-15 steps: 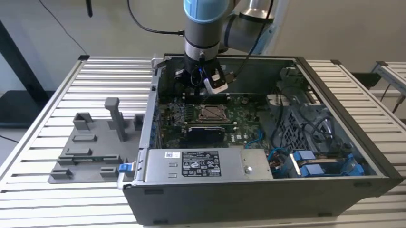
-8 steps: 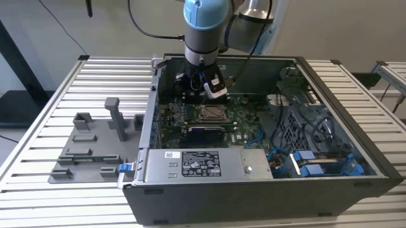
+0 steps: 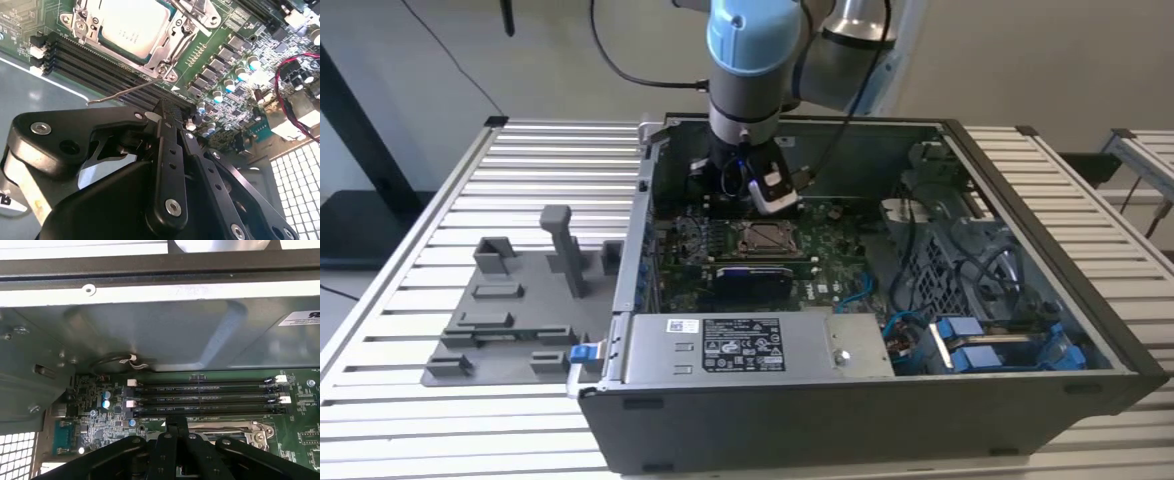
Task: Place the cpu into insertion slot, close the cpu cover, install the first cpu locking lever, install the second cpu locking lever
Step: 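Install the first cpu locking lever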
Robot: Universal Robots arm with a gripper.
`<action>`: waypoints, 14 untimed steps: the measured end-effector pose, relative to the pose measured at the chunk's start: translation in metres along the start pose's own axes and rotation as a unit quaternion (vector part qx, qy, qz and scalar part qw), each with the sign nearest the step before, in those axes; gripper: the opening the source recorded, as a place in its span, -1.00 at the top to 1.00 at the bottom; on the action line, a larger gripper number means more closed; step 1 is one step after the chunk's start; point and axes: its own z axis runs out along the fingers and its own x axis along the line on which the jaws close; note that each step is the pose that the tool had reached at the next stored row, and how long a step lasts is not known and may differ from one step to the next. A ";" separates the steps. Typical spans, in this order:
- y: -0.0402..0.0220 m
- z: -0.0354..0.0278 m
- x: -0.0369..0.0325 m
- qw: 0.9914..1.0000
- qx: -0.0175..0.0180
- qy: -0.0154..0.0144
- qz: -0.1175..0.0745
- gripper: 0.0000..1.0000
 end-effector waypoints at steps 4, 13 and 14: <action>-0.0008 0.0026 -0.0012 1.000 -0.010 0.000 0.002 0.79; -0.0014 0.0040 -0.0088 1.000 -0.009 -0.002 0.007 0.79; -0.0016 0.0047 -0.0089 1.000 -0.010 -0.002 0.008 0.79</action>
